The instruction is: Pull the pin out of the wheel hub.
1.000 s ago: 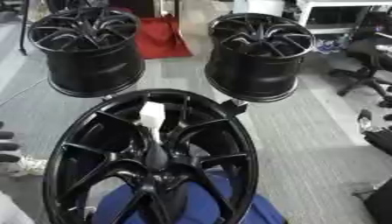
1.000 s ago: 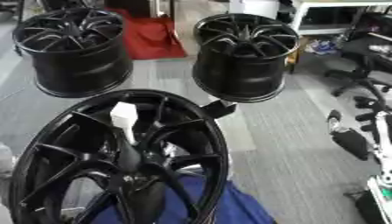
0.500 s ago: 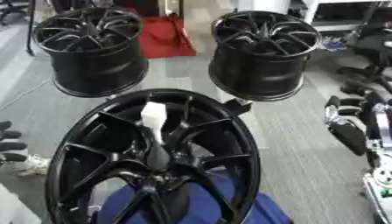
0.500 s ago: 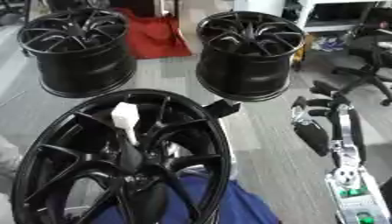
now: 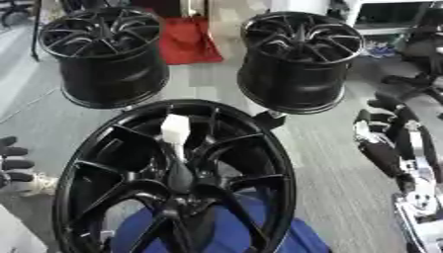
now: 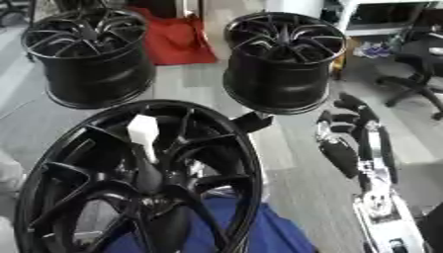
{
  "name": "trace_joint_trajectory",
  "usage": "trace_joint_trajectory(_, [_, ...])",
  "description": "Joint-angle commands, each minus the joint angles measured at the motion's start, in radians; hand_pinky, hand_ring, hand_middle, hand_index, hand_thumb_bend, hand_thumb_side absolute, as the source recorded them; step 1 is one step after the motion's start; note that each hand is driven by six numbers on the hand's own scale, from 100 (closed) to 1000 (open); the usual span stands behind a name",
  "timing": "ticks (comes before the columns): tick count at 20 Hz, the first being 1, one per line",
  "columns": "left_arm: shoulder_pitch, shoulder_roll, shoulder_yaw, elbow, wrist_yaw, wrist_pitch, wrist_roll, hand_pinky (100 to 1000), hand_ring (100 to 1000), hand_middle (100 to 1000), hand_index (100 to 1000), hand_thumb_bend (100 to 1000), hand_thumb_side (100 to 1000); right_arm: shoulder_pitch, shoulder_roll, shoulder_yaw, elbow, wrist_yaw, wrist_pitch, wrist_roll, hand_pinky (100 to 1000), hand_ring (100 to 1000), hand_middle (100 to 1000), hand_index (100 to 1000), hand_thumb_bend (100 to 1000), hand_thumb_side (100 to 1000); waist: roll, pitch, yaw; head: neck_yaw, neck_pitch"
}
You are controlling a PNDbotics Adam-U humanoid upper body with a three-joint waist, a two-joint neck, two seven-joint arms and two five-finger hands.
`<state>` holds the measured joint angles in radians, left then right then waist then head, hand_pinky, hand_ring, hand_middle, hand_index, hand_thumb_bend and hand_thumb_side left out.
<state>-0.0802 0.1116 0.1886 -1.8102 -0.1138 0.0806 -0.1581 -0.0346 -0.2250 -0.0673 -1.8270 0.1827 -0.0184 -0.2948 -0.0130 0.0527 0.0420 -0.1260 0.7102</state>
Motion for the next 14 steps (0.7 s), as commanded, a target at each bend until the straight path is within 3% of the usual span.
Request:
trace_joint_trajectory(1, [-0.013, 0.003, 0.0, -0.015, 0.004, -0.002, -0.006, 556, 619, 634, 810, 100, 746, -0.009, -0.012, 0.0, -0.011, 0.0, 0.0, 0.005, 630, 688, 745, 845, 115, 283, 0.0, -0.008, 0.0, 0.004, -0.003])
trace_joint_trajectory(14, [-0.012, 0.002, 0.0, -0.01, -0.003, 0.003, 0.0, 559, 626, 646, 810, 100, 748, -0.005, -0.011, 0.004, -0.016, 0.015, 0.006, 0.009, 633, 684, 747, 845, 129, 270, -0.001, -0.005, 0.001, 0.025, 0.016])
